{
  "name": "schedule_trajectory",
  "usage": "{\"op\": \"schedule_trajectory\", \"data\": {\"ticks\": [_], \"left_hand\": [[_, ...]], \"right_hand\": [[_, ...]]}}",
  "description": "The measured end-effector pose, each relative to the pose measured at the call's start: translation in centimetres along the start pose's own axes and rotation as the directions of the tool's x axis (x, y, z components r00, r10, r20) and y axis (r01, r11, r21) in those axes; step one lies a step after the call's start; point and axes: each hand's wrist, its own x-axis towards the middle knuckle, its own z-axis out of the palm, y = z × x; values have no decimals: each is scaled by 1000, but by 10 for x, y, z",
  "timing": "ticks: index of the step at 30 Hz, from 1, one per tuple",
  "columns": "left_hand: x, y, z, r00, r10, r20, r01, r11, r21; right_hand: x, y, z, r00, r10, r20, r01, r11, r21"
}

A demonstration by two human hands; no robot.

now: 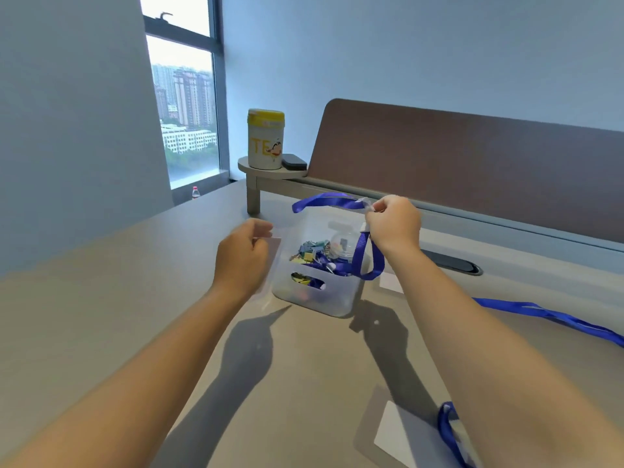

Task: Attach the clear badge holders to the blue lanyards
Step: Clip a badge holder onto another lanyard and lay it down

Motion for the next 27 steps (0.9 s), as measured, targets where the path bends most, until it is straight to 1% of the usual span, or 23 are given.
{"op": "schedule_trajectory", "data": {"ticks": [4, 6, 12, 13, 14, 17, 19, 21, 24, 27], "left_hand": [[16, -13, -3, 1000, 9, -21, -9, 1000, 3], [22, -18, -2, 999, 18, -28, -18, 1000, 16], [31, -28, 2, 999, 25, -32, -24, 999, 36], [32, -30, 3, 999, 26, -32, -25, 999, 38], [32, -31, 3, 999, 26, -30, -25, 999, 40], [31, -35, 5, 1000, 21, -19, -20, 999, 48], [29, -35, 6, 1000, 25, -9, -24, 998, 57], [27, -32, 6, 999, 37, 3, -37, 997, 63], [20, -19, 6, 996, 89, 15, -90, 993, 77], [7, 0, 8, 984, 177, 34, -180, 980, 91]], "right_hand": [[21, 0, 23, 999, 45, 12, -44, 995, -90], [28, 0, 35, 998, 54, 18, -52, 993, -108], [32, -3, 72, 1000, 3, 3, -3, 1000, 2], [30, -1, 77, 1000, 0, 24, 1, 1000, -29], [29, 3, 82, 998, -2, 69, 9, 995, -102], [26, 14, 88, 960, 48, 275, 57, 930, -362], [26, 16, 84, 928, 65, 367, 105, 900, -423], [25, 13, 75, 913, 19, 407, 144, 920, -365], [13, 3, 47, 923, -77, 376, 171, 959, -224], [-5, 4, 13, 933, -115, 340, 197, 955, -220]]}}
